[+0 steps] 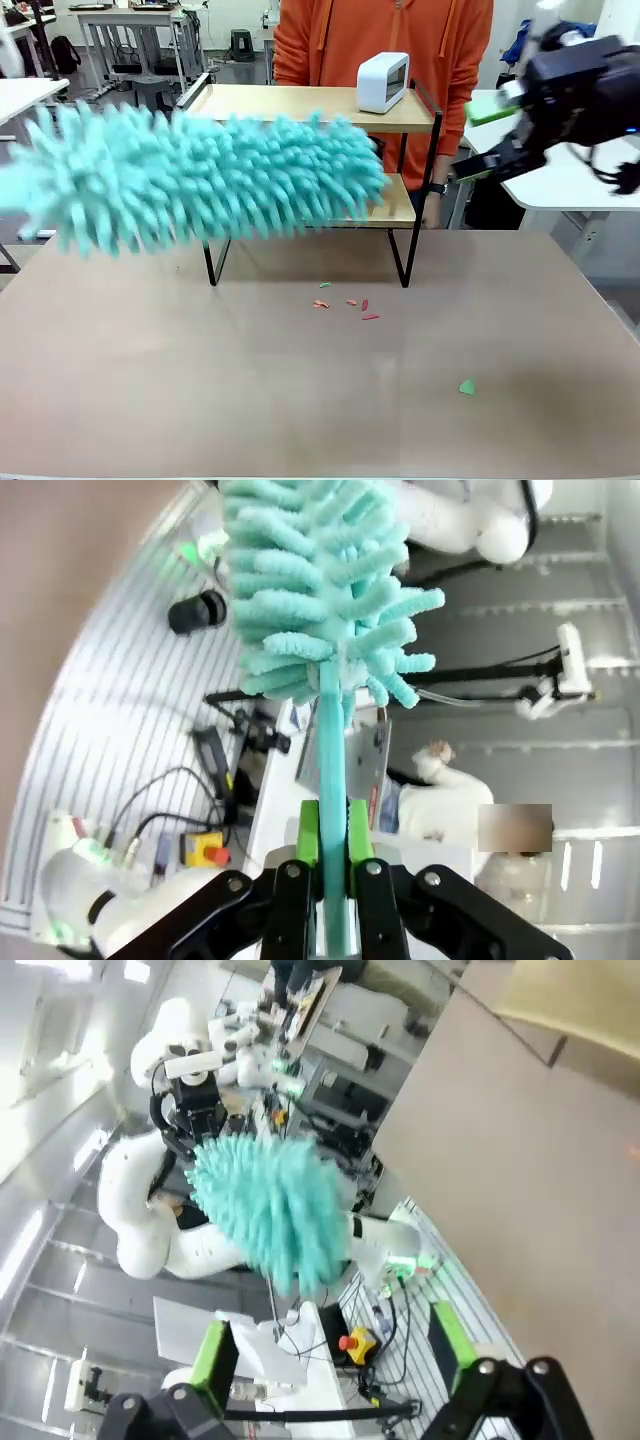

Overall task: Clean the shelf.
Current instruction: Hand the Duster back to the human.

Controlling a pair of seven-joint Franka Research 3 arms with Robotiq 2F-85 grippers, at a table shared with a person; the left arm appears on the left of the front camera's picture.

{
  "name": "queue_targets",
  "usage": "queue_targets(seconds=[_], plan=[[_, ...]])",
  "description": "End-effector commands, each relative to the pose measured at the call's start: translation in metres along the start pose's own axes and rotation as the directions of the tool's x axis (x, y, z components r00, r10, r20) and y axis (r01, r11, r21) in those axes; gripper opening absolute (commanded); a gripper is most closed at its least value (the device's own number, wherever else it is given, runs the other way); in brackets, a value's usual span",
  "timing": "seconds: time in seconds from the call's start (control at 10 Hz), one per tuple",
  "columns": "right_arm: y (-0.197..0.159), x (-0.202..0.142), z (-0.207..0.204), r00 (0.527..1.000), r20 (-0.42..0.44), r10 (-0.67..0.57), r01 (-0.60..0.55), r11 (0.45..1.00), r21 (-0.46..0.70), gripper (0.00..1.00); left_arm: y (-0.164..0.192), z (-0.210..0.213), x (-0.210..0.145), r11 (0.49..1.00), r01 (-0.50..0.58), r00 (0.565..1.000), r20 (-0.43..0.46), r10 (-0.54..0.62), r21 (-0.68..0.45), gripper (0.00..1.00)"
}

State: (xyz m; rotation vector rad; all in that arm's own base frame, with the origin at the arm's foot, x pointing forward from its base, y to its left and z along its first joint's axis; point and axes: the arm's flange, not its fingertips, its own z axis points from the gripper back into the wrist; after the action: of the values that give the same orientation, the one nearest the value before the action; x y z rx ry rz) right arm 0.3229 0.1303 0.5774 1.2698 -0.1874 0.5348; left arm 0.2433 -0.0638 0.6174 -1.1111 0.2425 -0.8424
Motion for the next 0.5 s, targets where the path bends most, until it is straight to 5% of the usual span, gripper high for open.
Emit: queue_targets(seconds=[0.0, 0.4], plan=[[-0.021, 0.027, -0.029, 0.994, -0.107, 0.012, -0.01, 1.0, 0.017, 1.0, 0.007, -0.009, 0.014, 1.0, 0.006, 0.988, -0.154, -0.008, -0.016, 0.12], [-0.03, 0.025, -0.079, 0.957, -0.29, 0.011, 0.038, 0.986, 0.162, 1.0, 0.017, -0.039, 0.046, 0.998, 0.022, 0.96, -0.279, -0.039, -0.066, 0.12]])
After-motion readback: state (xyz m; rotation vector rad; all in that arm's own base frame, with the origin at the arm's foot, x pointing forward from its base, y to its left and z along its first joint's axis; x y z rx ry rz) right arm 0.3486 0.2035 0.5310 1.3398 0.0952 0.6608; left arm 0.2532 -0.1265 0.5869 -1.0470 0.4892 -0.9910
